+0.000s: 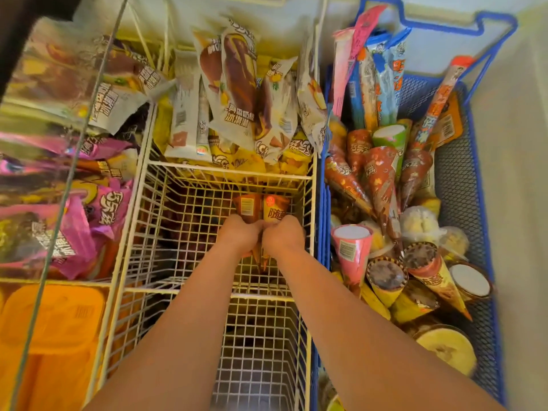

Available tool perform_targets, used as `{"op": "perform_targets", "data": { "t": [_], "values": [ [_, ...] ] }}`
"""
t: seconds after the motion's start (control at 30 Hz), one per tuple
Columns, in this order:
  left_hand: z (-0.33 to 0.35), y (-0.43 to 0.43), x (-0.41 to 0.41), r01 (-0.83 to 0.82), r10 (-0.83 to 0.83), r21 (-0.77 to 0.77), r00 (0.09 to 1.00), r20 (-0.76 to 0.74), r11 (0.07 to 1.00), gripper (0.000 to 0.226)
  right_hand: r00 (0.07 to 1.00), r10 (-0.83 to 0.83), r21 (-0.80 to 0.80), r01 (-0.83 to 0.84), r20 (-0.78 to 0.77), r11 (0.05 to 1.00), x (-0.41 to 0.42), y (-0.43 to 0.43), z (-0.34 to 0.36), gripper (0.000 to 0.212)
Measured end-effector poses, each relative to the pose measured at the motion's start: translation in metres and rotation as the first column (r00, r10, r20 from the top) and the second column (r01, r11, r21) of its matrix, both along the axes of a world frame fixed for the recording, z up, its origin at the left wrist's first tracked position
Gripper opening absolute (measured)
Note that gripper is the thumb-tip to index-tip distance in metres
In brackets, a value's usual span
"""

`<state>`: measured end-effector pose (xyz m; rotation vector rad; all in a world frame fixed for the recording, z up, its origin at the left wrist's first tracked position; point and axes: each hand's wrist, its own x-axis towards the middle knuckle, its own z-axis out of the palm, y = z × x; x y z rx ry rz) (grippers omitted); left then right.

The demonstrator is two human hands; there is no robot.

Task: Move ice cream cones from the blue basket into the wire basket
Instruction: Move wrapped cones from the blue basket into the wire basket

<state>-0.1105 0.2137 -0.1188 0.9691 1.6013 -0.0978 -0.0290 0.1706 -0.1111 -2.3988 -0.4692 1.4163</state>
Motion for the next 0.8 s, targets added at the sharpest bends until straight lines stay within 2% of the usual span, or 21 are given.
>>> {"op": "perform_targets", "data": {
  "t": [0.2, 0.3, 0.4, 0.5, 0.63, 0.73, 0.8],
  "values": [
    [-0.015, -0.002, 0.004, -0.024, 0.025, -0.02, 1.0, 0.013, 1.0, 0.013, 0.999, -0.012, -0.056, 0.009, -0.051, 0.998, -0.002, 0.002, -0.014, 0.027],
    [-0.022, -0.003, 0.005, 0.017, -0.017, -0.005, 1.0, -0.017, 1.0, 0.012, 0.993, -0.073, -0.04, 0.07, -0.089, 0.997, -0.005, 0.001, -0.019, 0.032],
    [-0.033, -0.002, 0.003, 0.115, -0.113, 0.02, 0.99, -0.08, 0.993, 0.026, 0.989, -0.098, -0.021, 0.096, -0.112, 0.995, -0.006, 0.002, -0.023, 0.034],
    [-0.037, -0.001, 0.0, 0.18, -0.174, 0.047, 0.979, -0.11, 0.983, 0.028, 0.985, -0.091, -0.013, 0.09, -0.149, 0.996, -0.005, 0.004, -0.024, 0.035],
    [-0.027, -0.004, -0.001, 0.311, -0.279, 0.169, 0.941, -0.19, 0.935, 0.024, 0.971, -0.074, 0.005, 0.077, -0.227, 0.997, -0.003, -0.001, -0.016, 0.036],
    [-0.013, -0.008, 0.001, 0.302, -0.258, 0.255, 0.947, -0.191, 0.919, 0.012, 0.969, -0.06, 0.036, 0.071, -0.241, 0.997, -0.004, -0.006, -0.008, 0.047],
    [-0.008, -0.01, 0.003, 0.28, -0.234, 0.284, 0.954, -0.187, 0.917, 0.013, 0.972, -0.039, 0.063, 0.055, -0.233, 0.996, -0.002, -0.009, -0.001, 0.057]
  ]
}}
